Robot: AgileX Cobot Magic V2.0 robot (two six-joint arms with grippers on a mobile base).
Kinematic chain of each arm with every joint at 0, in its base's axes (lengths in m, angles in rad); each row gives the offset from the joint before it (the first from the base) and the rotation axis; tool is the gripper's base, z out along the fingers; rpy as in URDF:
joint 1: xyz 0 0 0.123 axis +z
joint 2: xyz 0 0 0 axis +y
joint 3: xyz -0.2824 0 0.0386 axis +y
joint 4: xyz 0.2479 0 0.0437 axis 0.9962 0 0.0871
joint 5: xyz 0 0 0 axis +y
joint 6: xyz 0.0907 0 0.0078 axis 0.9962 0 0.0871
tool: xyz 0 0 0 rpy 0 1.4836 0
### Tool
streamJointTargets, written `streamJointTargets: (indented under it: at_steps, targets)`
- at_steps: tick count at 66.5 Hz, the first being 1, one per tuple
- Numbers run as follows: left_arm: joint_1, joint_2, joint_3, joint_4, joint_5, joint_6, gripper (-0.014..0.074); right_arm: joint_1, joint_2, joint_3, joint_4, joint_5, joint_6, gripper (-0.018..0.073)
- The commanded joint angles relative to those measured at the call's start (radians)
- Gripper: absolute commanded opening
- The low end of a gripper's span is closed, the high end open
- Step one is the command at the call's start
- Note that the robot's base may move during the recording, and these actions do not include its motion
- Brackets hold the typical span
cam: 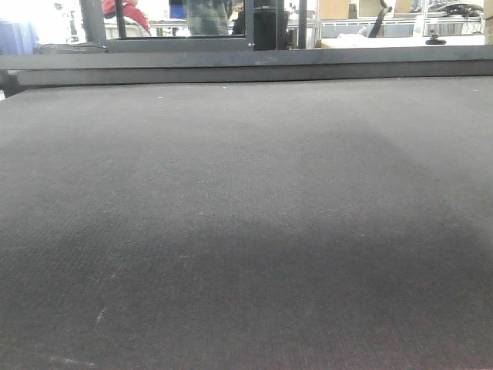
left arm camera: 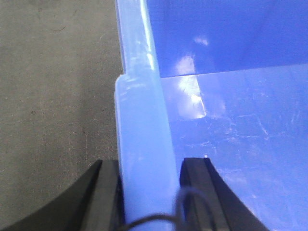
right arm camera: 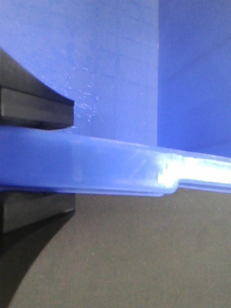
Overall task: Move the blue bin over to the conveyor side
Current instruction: 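Drive up to the red-framed conveyor holding the bin with both grippers, then lower the blue bin onto the grey conveyor belt with both grippers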
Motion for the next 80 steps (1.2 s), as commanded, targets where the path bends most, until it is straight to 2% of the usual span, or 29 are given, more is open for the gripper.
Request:
streamJointTargets:
  at_steps: [1, 51, 67, 80]
  targets:
    - [-0.002, -0.020, -0.018, 0.027, -0.081, 0.018, -0.0015, -0.001, -0.017, -0.022, -0.037, -0.094, -0.019, -0.0079]
    - [-0.002, -0.014, -0.018, 0.023, -0.102, 0.018, -0.0015, -0.001, -0.017, -0.022, -0.037, -0.127, -0.019, -0.0079]
    - [-0.002, 0.098, -0.018, -0.022, -0.124, 0.018, -0.0015, -0.001, 0.039, -0.022, -0.037, -0.186, -0.019, -0.0079]
    - [-0.002, 0.231, -0.013, -0.022, -0.135, 0.018, -0.0015, -0.001, 0.178, -0.022, -0.037, -0.189, -0.019, -0.0079]
